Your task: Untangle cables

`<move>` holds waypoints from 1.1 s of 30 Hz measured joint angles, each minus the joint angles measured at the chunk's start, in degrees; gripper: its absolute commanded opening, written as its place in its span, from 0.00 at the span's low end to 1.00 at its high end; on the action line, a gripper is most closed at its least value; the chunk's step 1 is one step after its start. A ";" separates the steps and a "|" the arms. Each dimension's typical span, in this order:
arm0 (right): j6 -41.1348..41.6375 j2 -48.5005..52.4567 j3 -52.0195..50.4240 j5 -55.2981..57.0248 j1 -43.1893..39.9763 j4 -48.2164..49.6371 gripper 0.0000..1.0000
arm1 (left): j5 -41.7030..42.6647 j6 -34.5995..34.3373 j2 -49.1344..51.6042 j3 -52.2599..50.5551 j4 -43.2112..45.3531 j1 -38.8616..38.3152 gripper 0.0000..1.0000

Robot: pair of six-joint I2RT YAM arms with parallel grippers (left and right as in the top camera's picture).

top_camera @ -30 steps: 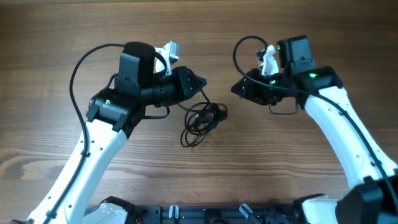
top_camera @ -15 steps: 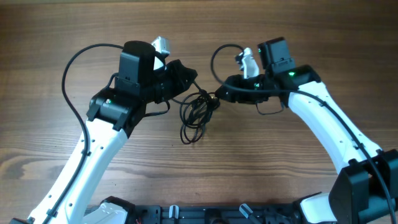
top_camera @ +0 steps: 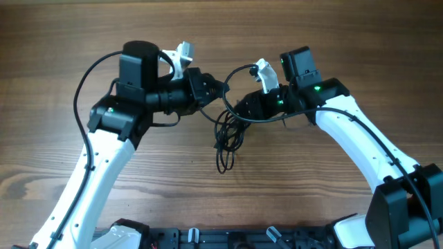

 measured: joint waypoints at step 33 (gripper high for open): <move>28.48 5.07 -0.09 19.23 -8.76 -11.37 0.74 | -45.03 19.74 0.22 0.00 -23.08 1.05 0.83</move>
